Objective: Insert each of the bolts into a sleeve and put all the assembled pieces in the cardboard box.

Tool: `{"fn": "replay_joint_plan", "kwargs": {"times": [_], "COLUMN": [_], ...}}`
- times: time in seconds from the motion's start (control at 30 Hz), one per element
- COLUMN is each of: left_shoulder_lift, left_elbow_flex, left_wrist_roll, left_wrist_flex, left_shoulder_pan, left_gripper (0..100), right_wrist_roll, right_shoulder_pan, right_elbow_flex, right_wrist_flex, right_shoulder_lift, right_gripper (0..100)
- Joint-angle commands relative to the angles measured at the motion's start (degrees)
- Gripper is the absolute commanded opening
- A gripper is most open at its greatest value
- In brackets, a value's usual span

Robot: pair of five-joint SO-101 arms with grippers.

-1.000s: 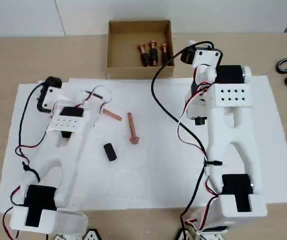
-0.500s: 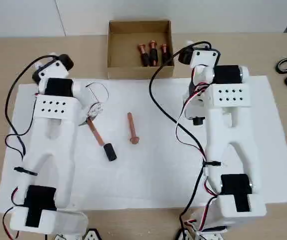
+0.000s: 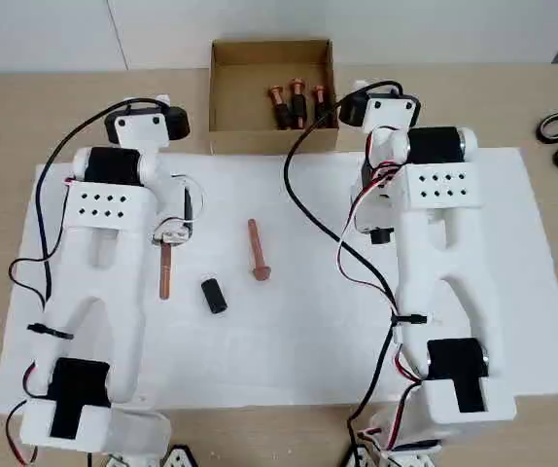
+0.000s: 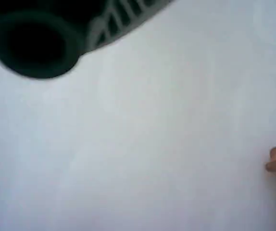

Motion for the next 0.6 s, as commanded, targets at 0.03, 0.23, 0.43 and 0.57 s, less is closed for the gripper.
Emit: {"fn": "replay_joint_plan", "kwargs": {"times": [0.03,0.23,0.43,0.57], "left_shoulder_lift": [-0.44,-0.44,-0.97,-0.97], "left_elbow_flex": [-0.75,0.22,-1.19,-2.95], "left_wrist_roll": [-0.62,4.57,12.04,9.23], "left_wrist_flex": [0.44,0.53,-0.26,-0.44], "left_shoulder_pan": [-0.88,-2.02,-3.16,-3.34], "left_gripper": [1,1,1,1], "right_wrist_roll": [0.18,0.18,0.18,0.18], "right_shoulder_pan": [-0.31,-0.31,-0.40,-0.40], "right_elbow_flex": [-0.26,-0.26,-0.35,-0.35], "right_wrist_flex": [-0.57,-0.57,-0.57,-0.57], "right_shoulder_lift": [-3.21,-3.21,-3.21,-3.21], "right_gripper": [0.4,0.4,0.5,0.5]}}
